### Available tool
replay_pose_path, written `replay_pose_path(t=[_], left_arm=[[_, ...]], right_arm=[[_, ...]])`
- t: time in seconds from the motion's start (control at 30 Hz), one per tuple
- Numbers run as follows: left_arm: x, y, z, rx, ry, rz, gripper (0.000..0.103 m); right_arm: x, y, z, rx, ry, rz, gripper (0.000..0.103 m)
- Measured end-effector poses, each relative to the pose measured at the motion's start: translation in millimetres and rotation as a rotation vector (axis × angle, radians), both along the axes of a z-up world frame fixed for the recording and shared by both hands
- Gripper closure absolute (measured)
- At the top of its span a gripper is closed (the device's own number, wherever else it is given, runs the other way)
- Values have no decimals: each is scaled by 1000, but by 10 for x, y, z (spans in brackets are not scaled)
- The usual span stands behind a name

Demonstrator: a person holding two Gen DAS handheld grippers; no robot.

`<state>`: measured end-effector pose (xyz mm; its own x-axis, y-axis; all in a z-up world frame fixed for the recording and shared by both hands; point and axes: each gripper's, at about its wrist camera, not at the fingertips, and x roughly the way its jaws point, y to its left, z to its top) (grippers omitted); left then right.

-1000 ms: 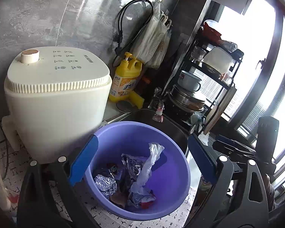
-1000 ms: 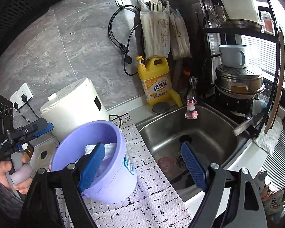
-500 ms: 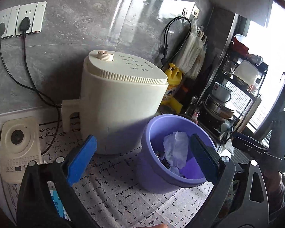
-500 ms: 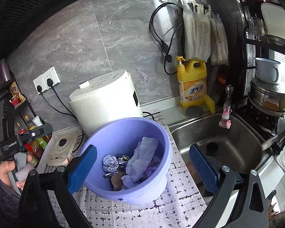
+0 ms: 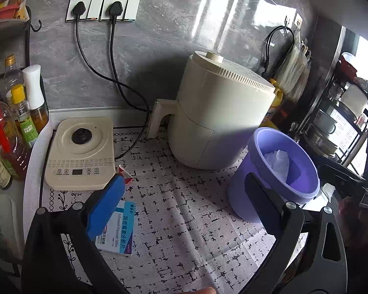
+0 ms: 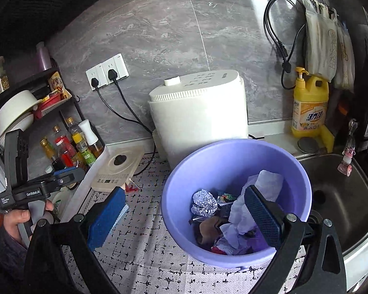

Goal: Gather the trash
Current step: 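Move both tools back to the blue-and-white medicine box, then lower the left tool around the medicine box and close on it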

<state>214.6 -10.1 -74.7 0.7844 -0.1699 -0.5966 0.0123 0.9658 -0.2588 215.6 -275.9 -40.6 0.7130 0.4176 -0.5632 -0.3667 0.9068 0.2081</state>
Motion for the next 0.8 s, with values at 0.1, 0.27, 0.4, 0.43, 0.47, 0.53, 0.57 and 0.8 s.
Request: replay_pose_path(t=[0.1,0.27,0.4,0.43,0.47,0.53,0.57,0.8], left_arm=[[-129,111,-83,-2,17,41,6],[-303,279,-252,-10,53,111,6],[-403,370,-394,-8,75,147,6],[-417,383,-432,-8,86,154,6],[-437,403,-476,-11,94,158,6],[-468,424,-549,-9,110,166,6],[-481,432,-586,-6,118,169,6],[-521,498,-844,8,162,188,6]], right_arm=[[2,181,-34,-8,7,55,8],[17,462,-93,-26,22,138,8],[4,669,-175,-43,38,198,8],[-2,717,-200,-47,41,216,8],[-12,764,-227,-52,44,234,8],[-30,842,-298,-61,57,259,8],[-38,876,-335,-66,66,271,8],[-131,1108,-585,-131,94,334,10]])
